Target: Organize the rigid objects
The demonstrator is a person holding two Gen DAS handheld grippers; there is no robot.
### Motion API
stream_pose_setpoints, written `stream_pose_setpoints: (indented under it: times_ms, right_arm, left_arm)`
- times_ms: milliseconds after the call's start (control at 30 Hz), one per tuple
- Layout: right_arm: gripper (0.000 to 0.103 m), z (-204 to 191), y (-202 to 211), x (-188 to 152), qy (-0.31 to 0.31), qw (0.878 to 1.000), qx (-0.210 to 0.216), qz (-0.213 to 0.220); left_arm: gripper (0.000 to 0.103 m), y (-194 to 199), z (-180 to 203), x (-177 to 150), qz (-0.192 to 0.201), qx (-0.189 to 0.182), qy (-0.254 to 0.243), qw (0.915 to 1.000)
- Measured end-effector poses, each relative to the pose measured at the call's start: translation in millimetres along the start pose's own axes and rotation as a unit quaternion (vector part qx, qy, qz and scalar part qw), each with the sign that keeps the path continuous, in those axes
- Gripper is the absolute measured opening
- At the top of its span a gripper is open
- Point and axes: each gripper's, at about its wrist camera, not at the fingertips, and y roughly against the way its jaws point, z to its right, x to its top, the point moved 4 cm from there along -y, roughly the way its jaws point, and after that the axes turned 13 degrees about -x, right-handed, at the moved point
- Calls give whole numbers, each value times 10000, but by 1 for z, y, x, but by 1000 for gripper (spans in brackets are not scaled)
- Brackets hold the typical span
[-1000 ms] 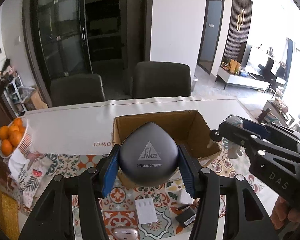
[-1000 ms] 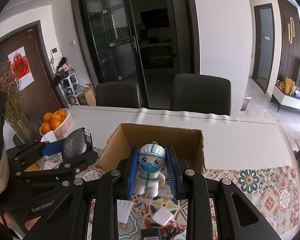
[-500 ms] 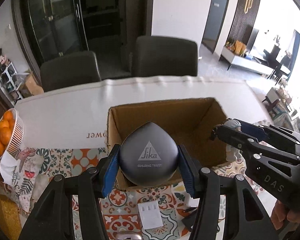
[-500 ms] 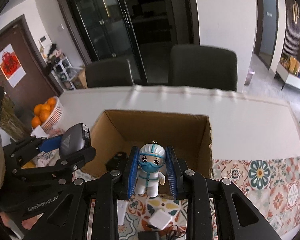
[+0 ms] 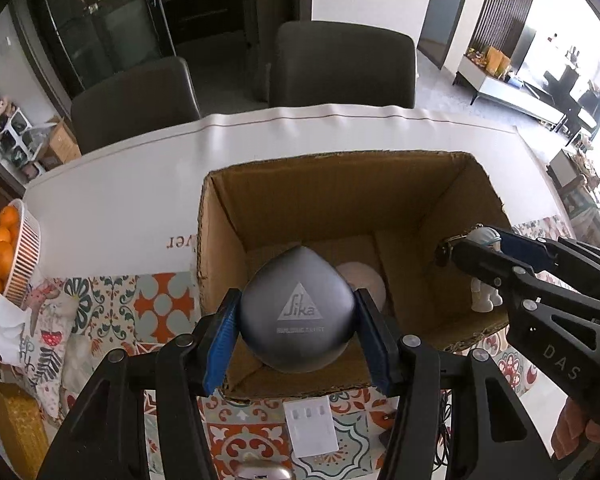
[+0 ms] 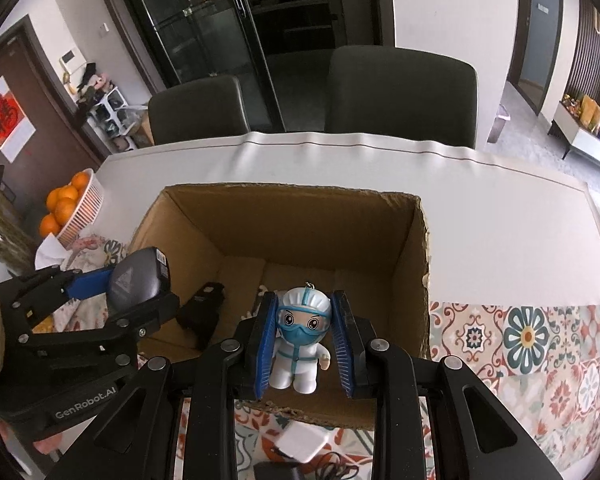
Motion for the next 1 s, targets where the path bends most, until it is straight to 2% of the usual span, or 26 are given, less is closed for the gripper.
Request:
stream_pose_setpoints:
  times_ms: [100, 167, 200, 233, 300, 400, 633, 1000]
  right_arm:
    - [27, 0, -2, -1, -1, 10000, 6, -28]
    - [28, -1, -2, 0, -10, 10000, 9, -28]
    - [31, -1, -1, 0, -2, 10000, -16, 1]
    - [40, 0, 1, 1, -6, 10000, -58, 35]
    - [51, 0, 5, 2, -54, 9998, -164, 85]
    - [55, -1, 13, 2, -77, 9994, -288, 160]
    - [60, -7, 40, -11, -189, 9981, -445, 376]
    - [60, -23, 78, -40, -293, 9962, -344, 747]
  left_arm:
    - [56, 2, 0, 0, 36, 21, -9, 10000]
    - [60, 7, -2, 1, 113, 162, -24, 9998]
    - [64, 10, -3, 1, 165, 213, -16, 9996]
    - [68, 13, -4, 0, 231, 262, 7, 9994]
    - [70, 20, -6, -1, 347, 365, 29, 9987]
    - [73, 30, -10, -4, 439, 440, 55, 9981]
    - [77, 59, -13, -21, 697, 631, 24, 9956]
    - [82, 100, -11, -60, 1051, 772, -6, 9915]
